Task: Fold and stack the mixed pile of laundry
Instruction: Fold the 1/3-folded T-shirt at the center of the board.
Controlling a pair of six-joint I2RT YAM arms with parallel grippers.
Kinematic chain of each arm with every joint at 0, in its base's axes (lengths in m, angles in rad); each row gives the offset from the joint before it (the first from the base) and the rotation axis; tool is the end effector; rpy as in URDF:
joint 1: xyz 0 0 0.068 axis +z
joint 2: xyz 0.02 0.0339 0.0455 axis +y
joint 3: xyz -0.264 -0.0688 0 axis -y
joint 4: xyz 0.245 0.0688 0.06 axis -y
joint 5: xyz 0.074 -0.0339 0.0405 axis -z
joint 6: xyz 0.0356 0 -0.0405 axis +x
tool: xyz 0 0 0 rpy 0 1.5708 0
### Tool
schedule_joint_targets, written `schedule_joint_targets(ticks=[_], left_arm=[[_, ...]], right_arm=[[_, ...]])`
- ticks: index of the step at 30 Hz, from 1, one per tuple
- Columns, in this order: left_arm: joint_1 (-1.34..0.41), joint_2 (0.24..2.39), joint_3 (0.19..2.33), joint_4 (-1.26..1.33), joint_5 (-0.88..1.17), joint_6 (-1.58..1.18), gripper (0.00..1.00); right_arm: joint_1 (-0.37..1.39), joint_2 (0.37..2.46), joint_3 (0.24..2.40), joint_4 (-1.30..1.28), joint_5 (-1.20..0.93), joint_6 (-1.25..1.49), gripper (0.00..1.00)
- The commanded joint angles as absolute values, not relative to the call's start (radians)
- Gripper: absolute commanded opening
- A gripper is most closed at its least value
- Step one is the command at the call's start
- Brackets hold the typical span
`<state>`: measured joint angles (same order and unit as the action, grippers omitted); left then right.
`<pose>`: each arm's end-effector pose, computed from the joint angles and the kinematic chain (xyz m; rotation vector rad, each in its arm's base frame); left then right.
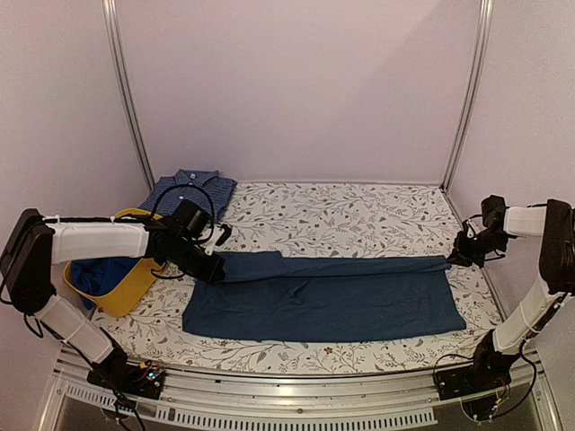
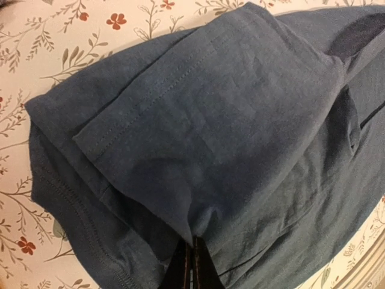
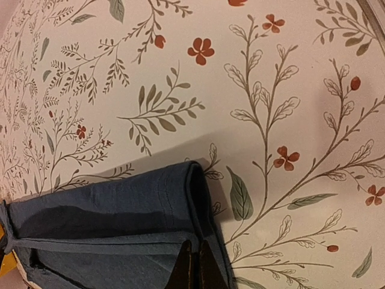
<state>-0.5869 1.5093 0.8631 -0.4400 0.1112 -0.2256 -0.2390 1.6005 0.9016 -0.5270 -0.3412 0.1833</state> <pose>0.2363 -0.1619 0.1806 0.5238 2.6605 -0.4034 0.2849 -0.0572 0.1645 0.4962 2.7091 0.4607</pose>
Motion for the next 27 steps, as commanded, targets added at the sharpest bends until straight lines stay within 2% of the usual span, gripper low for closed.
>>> schedule_joint_targets(ticks=[1, 7, 9, 13, 14, 16, 21, 27], left_arm=[[-0.592, 1.47, 0.891, -0.467, 0.088, -0.207, 0.0], [-0.605, 1.527, 0.855, -0.439, 0.132, -0.202, 0.0], [-0.614, 1.543, 0.851, -0.443, 0.13, -0.201, 0.0], [-0.618, 1.494, 0.853, -0.455, 0.138, -0.195, 0.28], [-0.619, 1.469, 0.861, -0.458, 0.137, -0.194, 0.35], [-0.617, 1.431, 0.894, -0.461, 0.14, -0.183, 0.44], [-0.629, 1.485, 1.03, -0.446, 0.16, -0.171, 0.47], [-0.679, 1.741, 1.265, -0.402, 0.174, -0.173, 0.42]], right_arm=[[-0.254, 1.577, 0.943, -0.534, -0.301, 0.173, 0.0], [-0.254, 1.595, 0.88, -0.516, -0.297, 0.176, 0.0], [-0.253, 1.589, 0.865, -0.521, -0.294, 0.184, 0.07], [-0.253, 1.527, 0.88, -0.555, -0.266, 0.195, 0.42], [-0.254, 1.511, 0.895, -0.564, -0.26, 0.197, 0.48], [-0.253, 1.474, 0.929, -0.575, -0.262, 0.194, 0.53], [-0.241, 1.462, 1.01, -0.552, -0.384, 0.171, 0.54], [-0.131, 1.572, 1.075, -0.546, -0.483, 0.149, 0.48]])
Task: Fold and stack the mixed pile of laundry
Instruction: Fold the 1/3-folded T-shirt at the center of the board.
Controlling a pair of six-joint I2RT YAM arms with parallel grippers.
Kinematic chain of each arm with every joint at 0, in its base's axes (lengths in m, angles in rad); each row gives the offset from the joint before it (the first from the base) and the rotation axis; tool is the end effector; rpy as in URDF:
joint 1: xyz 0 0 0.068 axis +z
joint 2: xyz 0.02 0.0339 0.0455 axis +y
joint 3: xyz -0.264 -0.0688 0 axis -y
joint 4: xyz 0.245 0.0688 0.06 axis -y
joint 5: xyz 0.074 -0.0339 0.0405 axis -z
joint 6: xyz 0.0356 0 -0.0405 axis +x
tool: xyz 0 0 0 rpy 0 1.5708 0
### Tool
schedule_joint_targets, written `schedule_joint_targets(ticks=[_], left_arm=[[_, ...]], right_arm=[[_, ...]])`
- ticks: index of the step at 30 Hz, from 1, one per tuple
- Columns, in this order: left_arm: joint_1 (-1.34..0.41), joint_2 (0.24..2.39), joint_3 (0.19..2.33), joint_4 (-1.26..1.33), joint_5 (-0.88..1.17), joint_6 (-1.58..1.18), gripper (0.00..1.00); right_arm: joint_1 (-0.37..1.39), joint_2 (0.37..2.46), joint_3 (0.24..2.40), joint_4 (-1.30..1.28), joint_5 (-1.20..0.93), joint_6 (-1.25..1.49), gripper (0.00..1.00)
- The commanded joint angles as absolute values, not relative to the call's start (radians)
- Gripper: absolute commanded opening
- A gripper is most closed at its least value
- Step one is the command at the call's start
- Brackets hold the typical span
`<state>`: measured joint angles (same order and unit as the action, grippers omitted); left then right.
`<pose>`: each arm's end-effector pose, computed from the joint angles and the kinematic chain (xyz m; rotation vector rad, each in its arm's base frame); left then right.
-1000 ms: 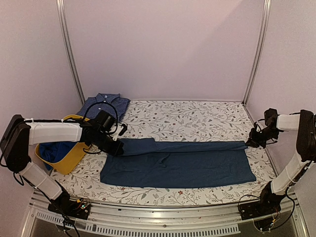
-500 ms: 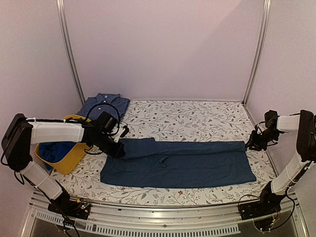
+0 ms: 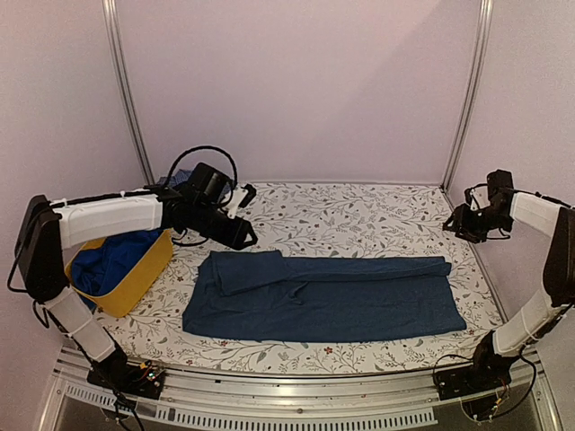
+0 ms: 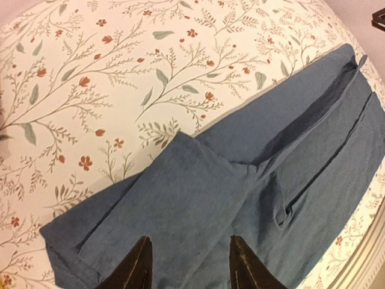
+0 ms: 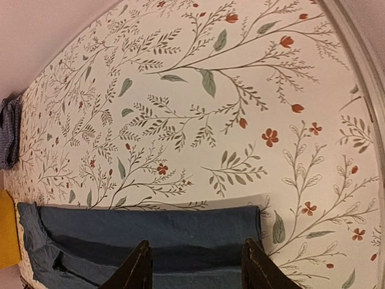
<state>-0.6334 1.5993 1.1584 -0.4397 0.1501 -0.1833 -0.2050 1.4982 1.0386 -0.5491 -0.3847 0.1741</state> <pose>0.2743 -0.2080 0.2429 0.6273 2.4355 -0.5324 0.3004 -0.0488 0.2314 0.3376 2.5163 0.4823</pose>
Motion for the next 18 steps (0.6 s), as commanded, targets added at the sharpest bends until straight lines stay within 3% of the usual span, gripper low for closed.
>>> schedule_joint_targets(ticks=[1, 11, 18], left_arm=[[-0.691, 1.786, 1.303, -0.395, 0.173, -0.172, 0.42], [-0.817, 2.181, 1.657, -0.454, 0.132, -0.148, 0.36], [-0.907, 2.188, 1.602, -0.531, 0.089, -0.065, 0.3]], right_arm=[[-0.11, 1.587, 1.082, -0.548, -0.489, 0.146, 0.47], [0.029, 1.715, 1.028, -0.547, -0.467, 0.15, 0.43], [0.029, 1.724, 0.949, -0.616, -0.412, 0.146, 0.41]])
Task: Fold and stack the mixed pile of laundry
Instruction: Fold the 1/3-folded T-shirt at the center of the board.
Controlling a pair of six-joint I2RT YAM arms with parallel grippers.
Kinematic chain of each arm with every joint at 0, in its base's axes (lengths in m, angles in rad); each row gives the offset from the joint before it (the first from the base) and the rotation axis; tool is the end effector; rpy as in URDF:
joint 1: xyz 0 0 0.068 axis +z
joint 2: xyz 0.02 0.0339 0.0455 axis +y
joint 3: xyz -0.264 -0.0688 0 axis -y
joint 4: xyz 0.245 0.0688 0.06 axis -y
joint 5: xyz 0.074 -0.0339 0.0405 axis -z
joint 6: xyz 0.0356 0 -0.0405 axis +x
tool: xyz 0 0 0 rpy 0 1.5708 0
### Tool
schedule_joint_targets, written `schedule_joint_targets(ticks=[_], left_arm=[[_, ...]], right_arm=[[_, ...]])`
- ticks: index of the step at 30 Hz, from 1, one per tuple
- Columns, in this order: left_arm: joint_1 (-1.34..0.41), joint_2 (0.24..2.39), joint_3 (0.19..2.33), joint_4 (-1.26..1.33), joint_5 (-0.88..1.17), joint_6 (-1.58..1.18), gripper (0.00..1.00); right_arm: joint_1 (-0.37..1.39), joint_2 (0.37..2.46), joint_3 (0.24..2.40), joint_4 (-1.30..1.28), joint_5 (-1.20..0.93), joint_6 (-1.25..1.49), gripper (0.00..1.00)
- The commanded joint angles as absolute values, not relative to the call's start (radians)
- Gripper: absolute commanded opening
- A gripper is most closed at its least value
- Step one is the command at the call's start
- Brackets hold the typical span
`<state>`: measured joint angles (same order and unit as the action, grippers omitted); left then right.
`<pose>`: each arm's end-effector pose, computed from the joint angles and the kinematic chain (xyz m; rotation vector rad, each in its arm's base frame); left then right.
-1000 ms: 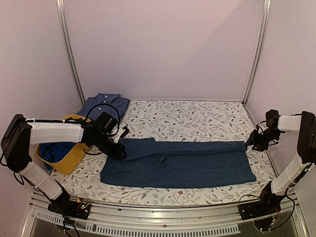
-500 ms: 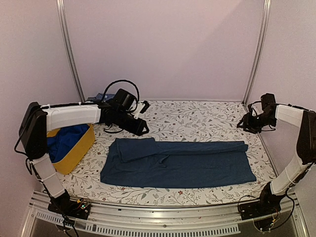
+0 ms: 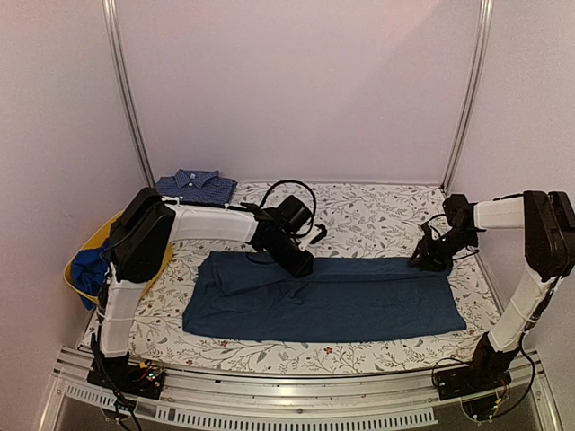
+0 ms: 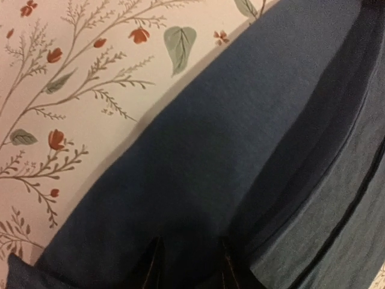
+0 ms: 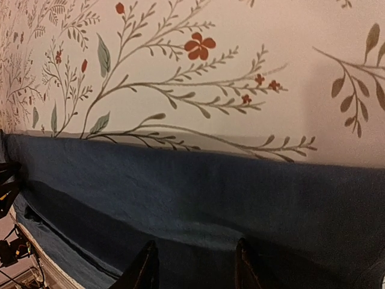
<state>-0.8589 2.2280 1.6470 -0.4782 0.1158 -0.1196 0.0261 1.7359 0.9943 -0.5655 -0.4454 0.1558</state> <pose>0.3056 -0.3605 0.1428 1.0154 2.5072 -0.4708 0.3117 0.0235 0.1502 0.0991 2.8447 0.6759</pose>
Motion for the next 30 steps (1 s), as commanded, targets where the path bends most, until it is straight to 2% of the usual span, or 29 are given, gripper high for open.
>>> schedule_joint_targets(ticks=[1, 9, 15, 21, 30], left_arm=[[-0.913, 2.162, 1.57, -0.523, 0.088, -0.064, 0.3], [-0.915, 1.931, 1.404, -0.484, 0.071, -0.096, 0.4], [-0.749, 1.706, 1.245, -0.456, 0.129, -0.263, 0.44], [-0.472, 1.55, 1.027, -0.383, 0.255, -0.404, 0.44], [-0.37, 1.553, 0.909, -0.3, 0.359, -0.457, 0.42]], right_arm=[[0.029, 1.713, 0.939, -0.626, -0.416, 0.15, 0.41], [0.022, 1.655, 0.89, -0.67, -0.413, 0.182, 0.42], [0.036, 1.601, 1.027, -0.601, -0.561, 0.198, 0.41], [0.198, 1.697, 1.247, -0.559, -0.649, 0.248, 0.41], [0.493, 1.957, 1.531, -0.45, -0.733, 0.351, 0.41]])
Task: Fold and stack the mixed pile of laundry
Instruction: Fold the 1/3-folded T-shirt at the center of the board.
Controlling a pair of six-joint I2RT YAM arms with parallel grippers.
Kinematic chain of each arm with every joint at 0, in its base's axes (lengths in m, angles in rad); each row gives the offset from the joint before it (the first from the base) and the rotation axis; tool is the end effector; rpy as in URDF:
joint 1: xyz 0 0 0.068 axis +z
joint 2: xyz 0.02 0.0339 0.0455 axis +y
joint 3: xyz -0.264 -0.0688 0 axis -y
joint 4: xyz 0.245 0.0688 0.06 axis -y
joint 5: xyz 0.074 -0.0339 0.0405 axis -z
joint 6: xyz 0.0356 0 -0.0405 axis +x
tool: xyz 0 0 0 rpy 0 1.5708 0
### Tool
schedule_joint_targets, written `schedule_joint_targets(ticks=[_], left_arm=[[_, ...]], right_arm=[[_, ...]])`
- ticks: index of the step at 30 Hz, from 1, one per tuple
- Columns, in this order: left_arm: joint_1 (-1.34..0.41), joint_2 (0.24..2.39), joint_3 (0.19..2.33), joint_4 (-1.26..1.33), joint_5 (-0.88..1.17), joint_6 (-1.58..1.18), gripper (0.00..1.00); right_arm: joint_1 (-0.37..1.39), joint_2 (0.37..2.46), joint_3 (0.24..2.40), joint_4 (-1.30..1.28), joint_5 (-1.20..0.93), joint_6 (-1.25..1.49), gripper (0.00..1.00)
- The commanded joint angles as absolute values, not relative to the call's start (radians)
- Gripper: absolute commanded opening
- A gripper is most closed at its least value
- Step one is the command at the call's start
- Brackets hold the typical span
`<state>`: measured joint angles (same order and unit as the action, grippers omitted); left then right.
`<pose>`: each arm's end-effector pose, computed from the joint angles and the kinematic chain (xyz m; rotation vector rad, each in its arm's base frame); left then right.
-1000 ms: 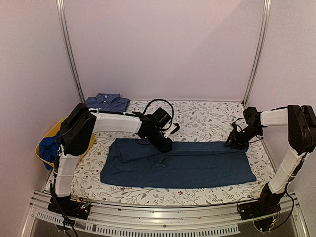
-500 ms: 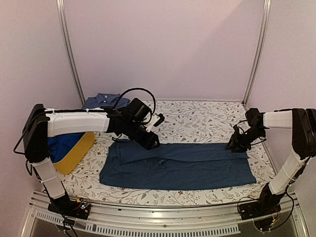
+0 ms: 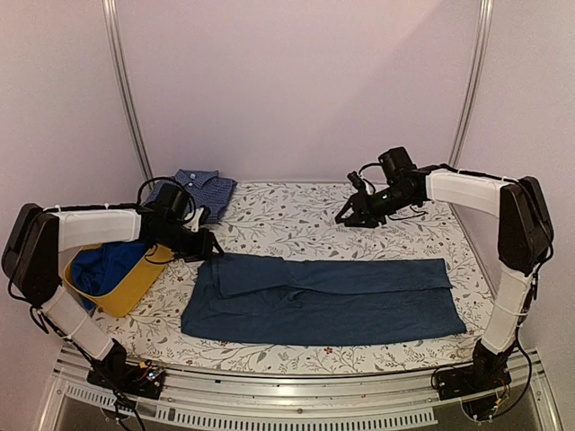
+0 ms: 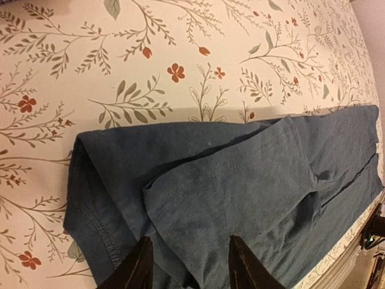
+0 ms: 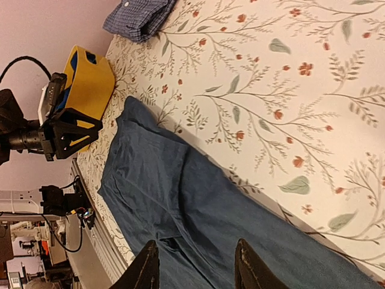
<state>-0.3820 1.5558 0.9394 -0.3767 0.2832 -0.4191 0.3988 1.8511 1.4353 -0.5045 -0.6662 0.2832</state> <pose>0.2837 -0.1247 0.1942 0.0629 2.6445 -0.6532 0.3630 0.1768 0.2420 -0.4407 2.5078 1.1099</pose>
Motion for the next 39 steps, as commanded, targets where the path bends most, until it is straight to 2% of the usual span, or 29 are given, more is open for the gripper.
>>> schedule_joint_targets(ticks=[1, 12, 26, 34, 39], left_arm=[[-0.365, 1.559, 0.902, -0.291, 0.366, -0.462, 0.41], [-0.345, 1.606, 0.913, -0.271, 0.371, -0.477, 0.4], [-0.346, 1.592, 0.892, -0.289, 0.359, -0.466, 0.4], [-0.344, 1.596, 0.881, -0.285, 0.36, -0.462, 0.4], [-0.341, 1.615, 0.884, -0.283, 0.369, -0.453, 0.41]], right_arm=[[0.521, 1.988, 1.558, -0.433, -0.743, 0.376, 0.41], [0.679, 2.292, 1.776, -0.389, -0.764, 0.51, 0.4], [0.699, 2.423, 1.856, -0.408, -0.727, 0.533, 0.39], [0.707, 2.452, 1.894, -0.383, -0.766, 0.552, 0.26], [0.707, 2.463, 1.907, -0.381, -0.776, 0.56, 0.23]])
